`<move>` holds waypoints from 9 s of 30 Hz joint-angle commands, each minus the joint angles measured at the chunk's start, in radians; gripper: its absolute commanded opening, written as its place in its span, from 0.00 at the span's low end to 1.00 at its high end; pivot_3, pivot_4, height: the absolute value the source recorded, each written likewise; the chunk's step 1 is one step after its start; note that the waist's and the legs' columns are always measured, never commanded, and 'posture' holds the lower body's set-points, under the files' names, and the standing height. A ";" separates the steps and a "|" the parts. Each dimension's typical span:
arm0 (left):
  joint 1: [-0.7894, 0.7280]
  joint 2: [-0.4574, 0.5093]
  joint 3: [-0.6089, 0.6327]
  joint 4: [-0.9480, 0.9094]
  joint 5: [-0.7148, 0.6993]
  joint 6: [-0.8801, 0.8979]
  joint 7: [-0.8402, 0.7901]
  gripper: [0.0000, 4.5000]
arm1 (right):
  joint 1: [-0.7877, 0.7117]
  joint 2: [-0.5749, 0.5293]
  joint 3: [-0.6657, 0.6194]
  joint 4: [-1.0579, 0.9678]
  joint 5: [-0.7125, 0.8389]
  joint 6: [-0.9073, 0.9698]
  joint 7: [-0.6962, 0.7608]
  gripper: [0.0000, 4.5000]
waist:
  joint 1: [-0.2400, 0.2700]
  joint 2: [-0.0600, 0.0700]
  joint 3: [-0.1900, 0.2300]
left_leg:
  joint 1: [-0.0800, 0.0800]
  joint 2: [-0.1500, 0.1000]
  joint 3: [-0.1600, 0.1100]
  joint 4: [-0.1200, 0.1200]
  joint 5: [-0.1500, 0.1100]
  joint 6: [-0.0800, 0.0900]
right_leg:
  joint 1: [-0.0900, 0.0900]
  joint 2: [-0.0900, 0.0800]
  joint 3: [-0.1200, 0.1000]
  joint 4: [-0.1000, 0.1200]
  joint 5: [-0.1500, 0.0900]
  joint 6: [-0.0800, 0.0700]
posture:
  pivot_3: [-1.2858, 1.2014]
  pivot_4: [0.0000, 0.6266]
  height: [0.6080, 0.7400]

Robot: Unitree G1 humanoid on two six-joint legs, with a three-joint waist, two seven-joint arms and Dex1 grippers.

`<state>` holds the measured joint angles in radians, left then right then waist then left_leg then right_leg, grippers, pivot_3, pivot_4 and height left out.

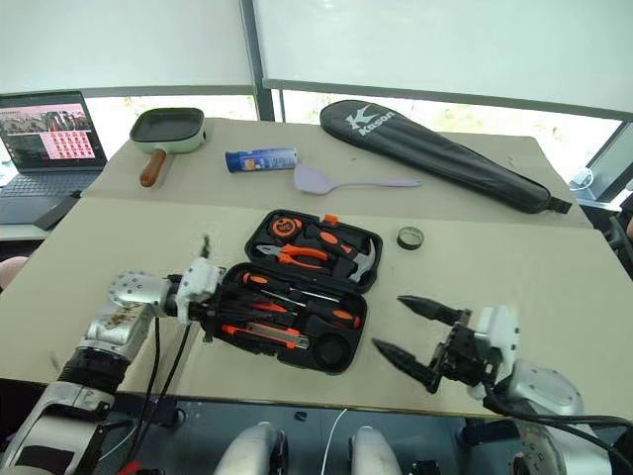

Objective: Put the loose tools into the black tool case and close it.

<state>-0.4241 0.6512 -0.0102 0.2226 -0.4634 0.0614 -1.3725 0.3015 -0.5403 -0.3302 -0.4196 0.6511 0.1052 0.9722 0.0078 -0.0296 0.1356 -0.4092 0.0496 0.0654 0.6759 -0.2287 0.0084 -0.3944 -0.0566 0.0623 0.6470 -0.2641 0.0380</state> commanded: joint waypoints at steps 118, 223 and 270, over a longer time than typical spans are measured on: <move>0.336 0.143 0.249 -0.332 -0.159 0.224 0.100 0.94 | -0.953 -0.311 0.622 0.125 -0.178 0.691 0.396 0.69 | -0.019 -0.001 0.006 | -0.016 0.000 0.002 0.002 0.000 0.000 | -0.026 0.000 0.003 0.014 0.000 -0.003 | 0.52 0.24 1.00; -0.043 -0.172 0.321 -0.144 -0.056 0.434 0.519 0.00 | -0.649 -0.141 0.361 0.238 -0.453 0.068 -0.143 0.01 | -0.022 -0.005 0.010 | -0.025 -0.004 -0.003 0.001 0.002 -0.003 | -0.032 -0.002 0.003 0.012 0.002 -0.001 | 0.52 0.24 1.00; -0.063 0.016 -0.024 0.199 0.236 -0.014 0.241 0.02 | -0.171 -0.304 0.643 -0.067 -0.517 0.014 -0.105 0.01 | -0.020 -0.010 0.010 | -0.002 0.000 0.006 0.000 0.001 -0.002 | -0.009 0.001 0.005 0.009 0.001 -0.001 | 0.52 0.24 1.00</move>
<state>-0.4722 0.6635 -0.0311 0.4355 -0.2265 0.0325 -1.1153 0.1576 -0.8630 0.3011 -0.4902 0.1715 0.0934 0.8734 -0.0118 -0.0400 0.1460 -0.4115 0.0493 0.0716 0.6762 -0.2274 0.0067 -0.4039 -0.0559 0.0670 0.6556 -0.2634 0.0365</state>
